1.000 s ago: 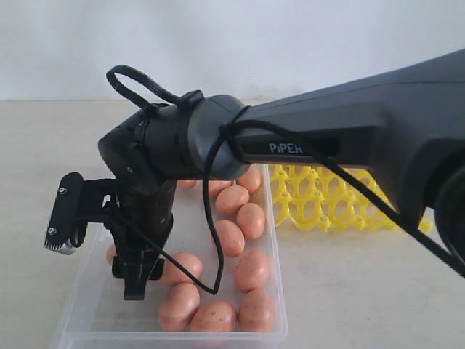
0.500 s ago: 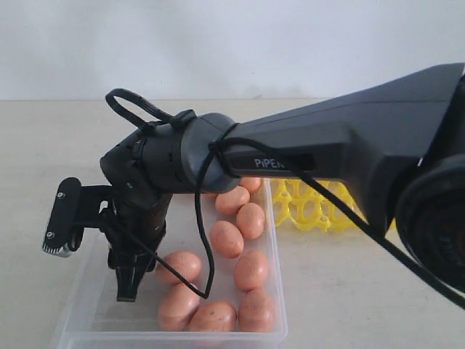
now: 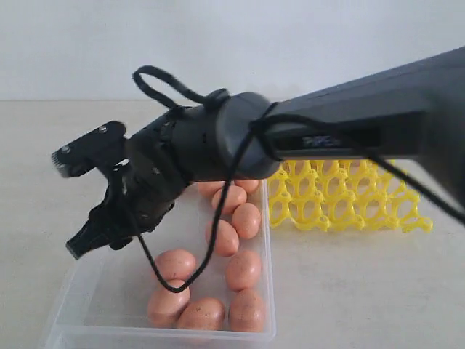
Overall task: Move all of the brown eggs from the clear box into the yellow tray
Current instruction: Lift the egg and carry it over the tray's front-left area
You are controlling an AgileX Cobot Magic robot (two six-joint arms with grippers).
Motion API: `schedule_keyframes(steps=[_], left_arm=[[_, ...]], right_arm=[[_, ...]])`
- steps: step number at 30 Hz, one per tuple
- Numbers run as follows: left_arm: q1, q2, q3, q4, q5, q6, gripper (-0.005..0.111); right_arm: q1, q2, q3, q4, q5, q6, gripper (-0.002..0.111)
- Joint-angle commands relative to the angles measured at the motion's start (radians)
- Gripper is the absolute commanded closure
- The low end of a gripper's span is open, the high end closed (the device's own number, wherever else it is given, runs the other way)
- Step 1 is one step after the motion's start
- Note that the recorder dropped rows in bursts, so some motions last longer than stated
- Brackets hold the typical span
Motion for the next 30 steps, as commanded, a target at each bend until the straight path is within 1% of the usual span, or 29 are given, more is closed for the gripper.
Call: schedule_keyframes(steps=[1, 3, 5, 6, 7, 8, 10, 12, 13, 15, 17, 18, 19, 20, 21, 22, 23, 24, 25, 26, 27, 30], left_arm=[[-0.002, -0.001, 0.003, 0.002, -0.002, 0.000, 0.105], [-0.002, -0.001, 0.003, 0.002, -0.002, 0.000, 0.105], [-0.002, -0.001, 0.003, 0.002, -0.002, 0.000, 0.105], [-0.002, -0.001, 0.003, 0.002, -0.002, 0.000, 0.105], [-0.002, -0.001, 0.003, 0.002, -0.002, 0.000, 0.105], [-0.002, -0.001, 0.003, 0.002, -0.002, 0.000, 0.105], [-0.002, -0.001, 0.003, 0.002, -0.002, 0.000, 0.105], [-0.002, -0.001, 0.003, 0.002, -0.002, 0.000, 0.105], [-0.002, -0.001, 0.003, 0.002, -0.002, 0.000, 0.105], [-0.002, -0.001, 0.003, 0.002, -0.002, 0.000, 0.105], [-0.002, -0.001, 0.003, 0.002, -0.002, 0.000, 0.105], [-0.002, -0.001, 0.003, 0.002, -0.002, 0.000, 0.105], [-0.002, -0.001, 0.003, 0.002, -0.002, 0.000, 0.105], [-0.002, -0.001, 0.003, 0.002, -0.002, 0.000, 0.105], [-0.002, -0.001, 0.003, 0.002, -0.002, 0.000, 0.105], [-0.002, -0.001, 0.003, 0.002, -0.002, 0.000, 0.105], [-0.002, -0.001, 0.003, 0.002, -0.002, 0.000, 0.105], [-0.002, -0.001, 0.003, 0.002, -0.002, 0.000, 0.105], [-0.002, -0.001, 0.003, 0.002, -0.002, 0.000, 0.105], [-0.002, -0.001, 0.003, 0.002, -0.002, 0.000, 0.105], [-0.002, -0.001, 0.003, 0.002, -0.002, 0.000, 0.105], [-0.002, -0.001, 0.003, 0.002, -0.002, 0.000, 0.105]], right_arm=[[-0.045, -0.177, 0.267, 0.000, -0.382, 0.147, 0.107], [-0.062, -0.274, 0.411, -0.009, -0.717, 0.087, 0.107], [-0.082, -0.344, 0.509, -0.009, -1.009, 0.004, 0.107], [-0.094, -0.373, 0.546, -0.009, -1.136, -0.021, 0.107], [-0.108, -0.395, 0.570, -0.002, -1.220, -0.038, 0.107], [-0.119, -0.410, 0.582, 0.015, -1.255, -0.052, 0.107], [-0.157, -0.433, 0.593, 0.107, -1.252, -0.122, 0.107], [-0.204, -0.438, 0.598, 0.305, -1.246, -0.191, 0.107], [-0.242, -0.438, 0.598, 0.408, -1.246, -0.215, 0.107], [-0.337, -0.431, 0.598, 0.535, -1.235, -0.217, 0.107], [-0.442, -0.429, 0.598, 0.556, -1.192, -0.146, 0.107], [-0.509, -0.429, 0.598, 0.507, -1.155, -0.060, 0.107], [-0.579, -0.429, 0.598, 0.391, -1.122, 0.058, 0.109], [-0.638, -0.429, 0.598, 0.184, -1.104, 0.177, 0.109], [-0.730, -0.429, 0.598, -0.087, -1.119, 0.400, 0.109], [-0.791, -0.424, 0.590, -0.375, -1.184, 0.565, 0.109], [-0.867, -0.418, 0.580, -0.589, -1.269, 0.770, 0.109], [-0.935, -0.401, 0.554, -0.849, -1.426, 0.930, 0.109], [-0.989, -0.387, 0.533, -0.981, -1.530, 1.035, 0.109], [-1.021, -0.373, 0.512, -1.088, -1.622, 1.080, 0.109], [-1.051, -0.354, 0.490, -1.205, -1.643, 1.115, 0.109], [-1.058, -0.328, 0.486, -1.388, -1.643, 1.166, 0.109]])
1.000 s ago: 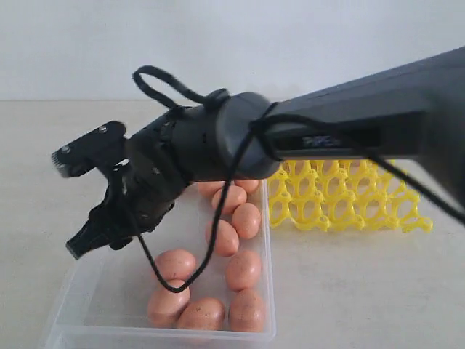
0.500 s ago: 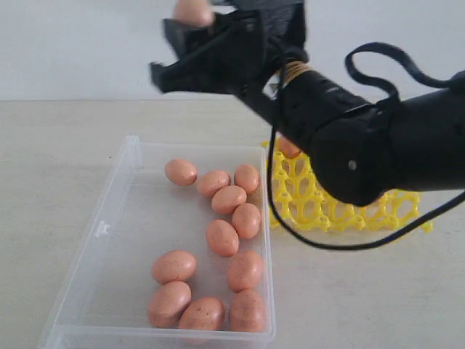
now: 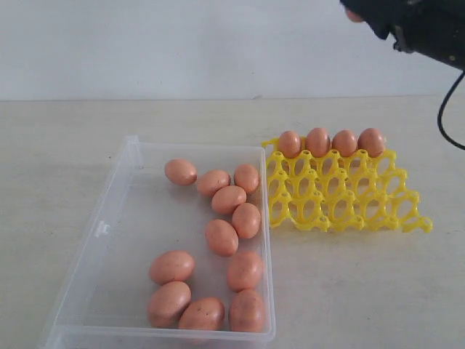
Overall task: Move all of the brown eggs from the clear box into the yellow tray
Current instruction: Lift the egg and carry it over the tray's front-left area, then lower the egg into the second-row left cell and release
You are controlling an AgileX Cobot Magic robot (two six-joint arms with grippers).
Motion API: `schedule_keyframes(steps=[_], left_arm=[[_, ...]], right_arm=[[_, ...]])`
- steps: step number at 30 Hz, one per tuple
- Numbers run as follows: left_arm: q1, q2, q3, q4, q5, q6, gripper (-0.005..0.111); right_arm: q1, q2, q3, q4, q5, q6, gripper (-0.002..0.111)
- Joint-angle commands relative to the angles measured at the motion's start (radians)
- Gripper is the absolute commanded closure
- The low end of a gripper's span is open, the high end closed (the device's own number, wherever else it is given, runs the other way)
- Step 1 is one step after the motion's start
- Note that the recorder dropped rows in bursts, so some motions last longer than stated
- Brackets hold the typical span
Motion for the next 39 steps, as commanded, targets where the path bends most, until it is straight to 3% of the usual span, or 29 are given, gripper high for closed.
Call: schedule_keyframes(steps=[1, 11, 16, 21, 25, 39], left_arm=[[-0.002, -0.001, 0.003, 0.002, -0.002, 0.000, 0.105], [-0.002, -0.001, 0.003, -0.035, -0.002, -0.105, 0.105], [-0.002, -0.001, 0.003, -0.035, -0.002, -0.226, 0.105], [-0.002, -0.001, 0.003, -0.035, -0.002, -0.285, 0.105], [-0.002, -0.001, 0.003, -0.035, -0.002, -0.285, 0.105], [-0.002, -0.001, 0.003, -0.028, -0.002, -0.278, 0.105]], right_arm=[[-0.023, 0.049, -0.014, -0.408, -0.093, 0.142, 0.109], [0.127, 0.182, -0.012, -0.413, 0.307, 0.062, 0.109], [0.149, 0.197, -0.012, -0.390, 0.311, 0.044, 0.109], [0.166, 0.198, -0.012, -0.241, 0.319, -0.098, 0.109], [0.191, 0.205, -0.012, -0.161, 0.438, -0.251, 0.109], [0.195, 0.303, -0.077, -0.182, 0.402, -0.258, 0.109]])
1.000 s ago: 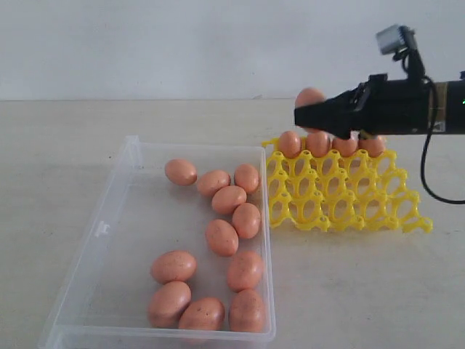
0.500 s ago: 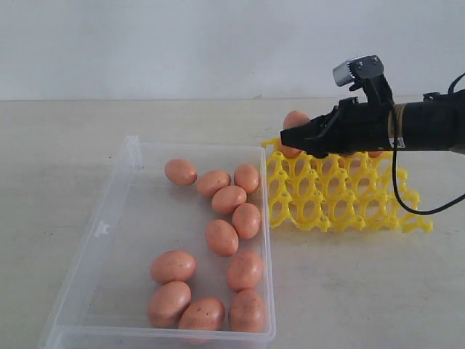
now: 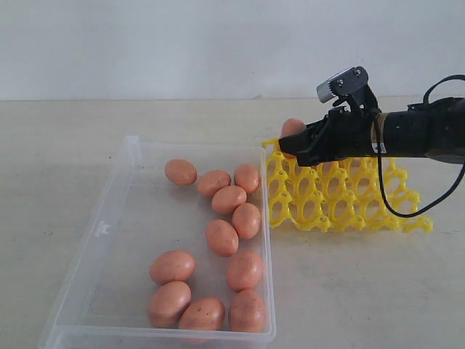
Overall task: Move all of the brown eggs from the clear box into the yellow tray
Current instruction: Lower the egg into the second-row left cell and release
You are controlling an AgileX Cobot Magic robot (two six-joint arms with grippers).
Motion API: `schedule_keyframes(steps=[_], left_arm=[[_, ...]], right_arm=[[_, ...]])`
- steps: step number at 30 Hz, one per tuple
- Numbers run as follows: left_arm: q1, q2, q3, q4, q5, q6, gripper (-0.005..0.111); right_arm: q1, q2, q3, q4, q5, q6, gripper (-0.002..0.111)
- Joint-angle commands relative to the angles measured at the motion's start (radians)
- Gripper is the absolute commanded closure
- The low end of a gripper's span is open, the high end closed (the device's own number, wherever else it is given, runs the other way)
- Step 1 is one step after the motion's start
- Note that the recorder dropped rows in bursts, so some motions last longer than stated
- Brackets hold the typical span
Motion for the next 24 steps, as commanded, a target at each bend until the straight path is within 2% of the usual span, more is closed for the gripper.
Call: schedule_keyframes(steps=[1, 5, 12, 16, 21, 24], left_arm=[[-0.002, -0.001, 0.003, 0.000, -0.002, -0.005, 0.105], [-0.002, -0.001, 0.003, 0.000, -0.002, -0.005, 0.105], [-0.002, -0.001, 0.003, 0.000, -0.002, -0.005, 0.105], [-0.002, -0.001, 0.003, 0.000, -0.022, -0.005, 0.105], [-0.002, -0.001, 0.003, 0.000, -0.031, -0.005, 0.105], [-0.002, -0.001, 0.003, 0.003, -0.030, -0.005, 0.105]], right_arm=[[0.001, 0.004, -0.010, -0.010, -0.007, 0.012, 0.109], [0.001, 0.036, -0.012, 0.077, -0.009, -0.012, 0.109], [0.003, 0.036, -0.010, 0.009, -0.008, 0.034, 0.107], [0.003, 0.036, -0.010, 0.001, -0.002, 0.040, 0.094], [0.003, 0.036, -0.010, 0.001, 0.020, 0.040, 0.068], [0.003, 0.036, -0.010, 0.001, 0.020, 0.040, 0.063]])
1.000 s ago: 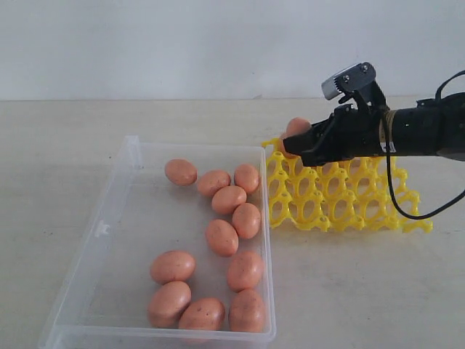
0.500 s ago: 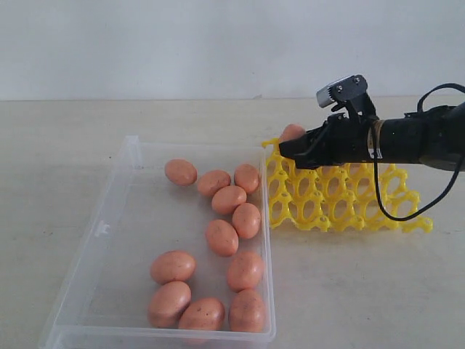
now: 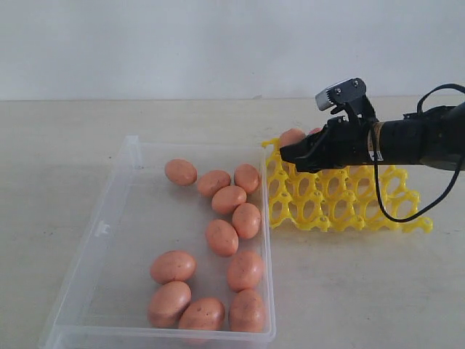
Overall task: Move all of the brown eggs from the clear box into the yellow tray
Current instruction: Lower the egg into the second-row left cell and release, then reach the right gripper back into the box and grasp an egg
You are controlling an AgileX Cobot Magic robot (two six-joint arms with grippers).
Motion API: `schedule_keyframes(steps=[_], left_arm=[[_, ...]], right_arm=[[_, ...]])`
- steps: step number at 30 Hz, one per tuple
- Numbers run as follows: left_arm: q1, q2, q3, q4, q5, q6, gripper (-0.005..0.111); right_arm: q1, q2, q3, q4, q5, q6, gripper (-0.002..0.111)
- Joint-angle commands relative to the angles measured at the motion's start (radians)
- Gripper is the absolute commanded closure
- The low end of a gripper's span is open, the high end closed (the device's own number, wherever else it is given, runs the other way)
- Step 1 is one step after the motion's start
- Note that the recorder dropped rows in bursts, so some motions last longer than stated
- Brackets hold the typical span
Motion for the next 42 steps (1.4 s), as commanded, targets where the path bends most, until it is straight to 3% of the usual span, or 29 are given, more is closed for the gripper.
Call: schedule_keyframes(steps=[1, 12, 15, 18, 29, 35, 39, 42], left_arm=[[-0.002, -0.001, 0.003, 0.004, -0.011, 0.011, 0.105], [-0.002, -0.001, 0.003, 0.001, -0.011, 0.021, 0.105], [-0.002, -0.001, 0.003, 0.001, -0.009, 0.021, 0.105], [-0.002, -0.001, 0.003, 0.001, -0.009, 0.026, 0.105], [-0.002, -0.001, 0.003, 0.001, -0.030, 0.026, 0.105], [-0.002, -0.001, 0.003, 0.015, -0.230, 0.030, 0.105], [-0.002, -0.001, 0.003, 0.028, -0.351, 0.039, 0.105], [-0.002, -0.001, 0.003, 0.030, -0.373, 0.040, 0.105]], right_arm=[[0.003, -0.005, -0.005, -0.004, -0.003, 0.007, 0.063], [0.009, -0.005, -0.005, -0.054, -0.007, 0.008, 0.062], [0.019, -0.005, -0.005, -0.052, -0.003, 0.008, 0.044], [0.020, -0.005, -0.005, -0.052, 0.004, 0.008, 0.038], [0.020, -0.040, -0.005, -0.030, 0.030, -0.008, 0.038], [0.020, -0.174, -0.005, 0.234, 0.026, -0.201, 0.038], [0.022, -0.281, -0.005, 0.319, -0.039, -0.038, 0.043], [0.048, -0.370, -0.005, 0.300, -0.039, 0.218, 0.062]])
